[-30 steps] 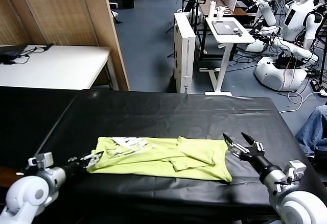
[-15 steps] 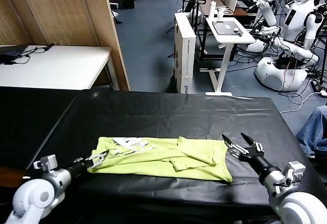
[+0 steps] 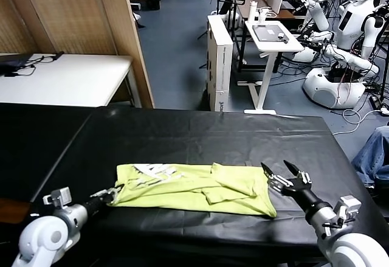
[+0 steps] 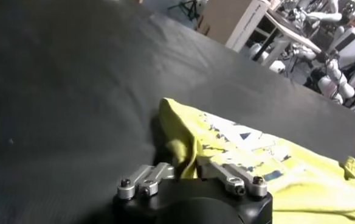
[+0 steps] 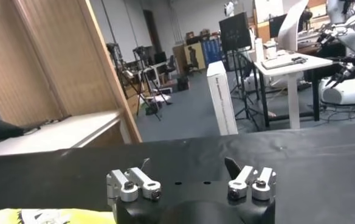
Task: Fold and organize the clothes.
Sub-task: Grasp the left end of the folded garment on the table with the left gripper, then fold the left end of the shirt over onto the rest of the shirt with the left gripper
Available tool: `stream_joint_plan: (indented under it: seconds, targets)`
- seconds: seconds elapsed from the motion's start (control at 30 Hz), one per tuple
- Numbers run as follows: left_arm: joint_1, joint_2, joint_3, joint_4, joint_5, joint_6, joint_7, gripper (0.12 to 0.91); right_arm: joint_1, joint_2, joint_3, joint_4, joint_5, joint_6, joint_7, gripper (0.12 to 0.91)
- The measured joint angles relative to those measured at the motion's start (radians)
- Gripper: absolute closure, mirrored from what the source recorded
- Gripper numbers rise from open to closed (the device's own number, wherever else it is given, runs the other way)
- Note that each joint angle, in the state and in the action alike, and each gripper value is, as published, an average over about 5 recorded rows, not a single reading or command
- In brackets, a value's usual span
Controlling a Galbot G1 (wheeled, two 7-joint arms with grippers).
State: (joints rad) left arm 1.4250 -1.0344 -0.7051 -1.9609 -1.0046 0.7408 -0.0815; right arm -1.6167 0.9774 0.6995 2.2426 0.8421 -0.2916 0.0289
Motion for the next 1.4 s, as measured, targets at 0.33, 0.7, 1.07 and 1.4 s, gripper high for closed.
stream_joint_plan:
  seconds: [0.33, 0.7, 1.07, 1.4]
  targets:
    - [0.039, 0.083, -0.058, -0.023, 0.072, 0.000, 0.017, 0.856, -0.016, 0.027, -0.004, -0.032, -0.026, 0.019, 0.011, 0.118]
    - [0.111, 0.189, -0.197, -0.087, 0.070, -0.003, 0.006, 0.856, -0.033, 0.053, 0.001, -0.041, -0.069, 0.067, 0.002, 0.118]
    - [0.042, 0.040, -0.022, -0.240, -0.003, -0.003, -0.018, 0.856, -0.110, 0.109, 0.014, -0.033, -0.226, 0.161, -0.033, 0.118]
    - [-0.070, -0.043, 0.211, -0.246, -0.032, -0.004, -0.045, 0.856, -0.171, 0.168, 0.014, -0.021, -0.344, 0.189, -0.051, 0.118]
